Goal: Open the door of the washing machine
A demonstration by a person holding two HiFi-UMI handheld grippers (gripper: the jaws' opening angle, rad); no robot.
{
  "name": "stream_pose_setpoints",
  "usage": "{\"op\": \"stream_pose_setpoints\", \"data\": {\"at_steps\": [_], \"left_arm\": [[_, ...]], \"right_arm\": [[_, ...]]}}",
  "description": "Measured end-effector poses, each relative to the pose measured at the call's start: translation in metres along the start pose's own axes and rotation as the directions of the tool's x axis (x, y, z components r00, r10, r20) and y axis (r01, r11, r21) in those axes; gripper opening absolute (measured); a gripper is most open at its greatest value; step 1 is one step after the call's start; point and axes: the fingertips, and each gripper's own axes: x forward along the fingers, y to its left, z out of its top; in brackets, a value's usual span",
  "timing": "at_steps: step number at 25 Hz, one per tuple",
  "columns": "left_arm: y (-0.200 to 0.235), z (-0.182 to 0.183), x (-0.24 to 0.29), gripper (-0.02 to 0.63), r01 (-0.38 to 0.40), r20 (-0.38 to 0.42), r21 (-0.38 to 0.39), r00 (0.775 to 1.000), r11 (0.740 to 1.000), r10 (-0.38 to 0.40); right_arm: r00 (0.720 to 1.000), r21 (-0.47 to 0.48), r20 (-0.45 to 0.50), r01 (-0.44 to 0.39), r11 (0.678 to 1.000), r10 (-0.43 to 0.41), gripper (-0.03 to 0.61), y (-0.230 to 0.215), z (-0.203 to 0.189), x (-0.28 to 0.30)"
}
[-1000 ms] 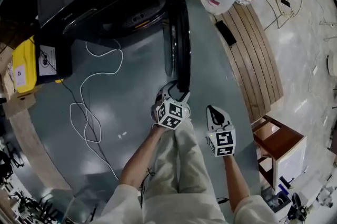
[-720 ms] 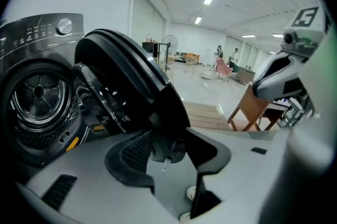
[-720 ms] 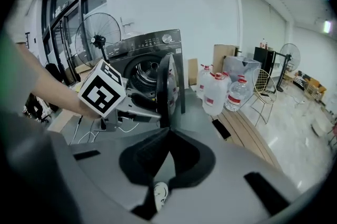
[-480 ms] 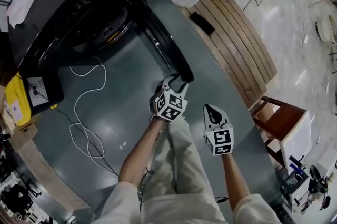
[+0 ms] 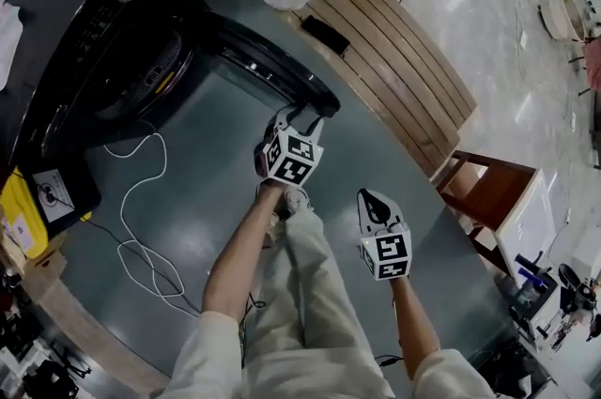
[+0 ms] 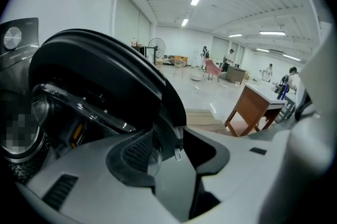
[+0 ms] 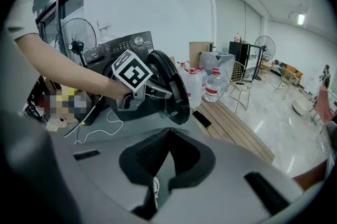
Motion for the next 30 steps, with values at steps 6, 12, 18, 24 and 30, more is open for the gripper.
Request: {"op": "stream_pose_setpoints", "data": {"at_steps": [6, 12, 18, 24, 30], "left_arm": [[-0.001, 0.014, 0.009, 0.179, 0.004, 0.001, 0.024, 1.000, 1.000, -0.004], [0.004, 0.014, 0.005, 0.179, 0.000, 0.007, 0.021, 1.000, 1.000, 0.000], [0.010, 0.011, -0.004, 0.179, -0.006, 0.022, 0.008, 1.000, 1.000, 0.006], [0.012, 0.007, -0.014, 0.154, -0.011, 0.035, 0.010, 0.999, 1.000, 0.011], [0.016, 0.003, -0.048, 0.014, -0.050, 0.084, -0.032, 0.995, 0.998, 0.053]], "right_arm": [[1.000, 0.015, -0.003, 0.009, 1.000, -0.009, -0.002, -0.007, -0.003, -0.003], [1.000, 0.000, 0.006, -0.011, 1.000, 0.011, -0.002, 0.004, 0.011, 0.004], [1.000, -0.023, -0.002, -0.029, 0.999, 0.029, -0.002, 0.015, 0.018, 0.012], [0.999, -0.036, 0.002, -0.044, 0.998, 0.044, -0.002, 0.021, 0.027, 0.017], [0.998, -0.054, 0.005, -0.068, 0.996, 0.069, -0.002, 0.031, 0.035, 0.018]]}}
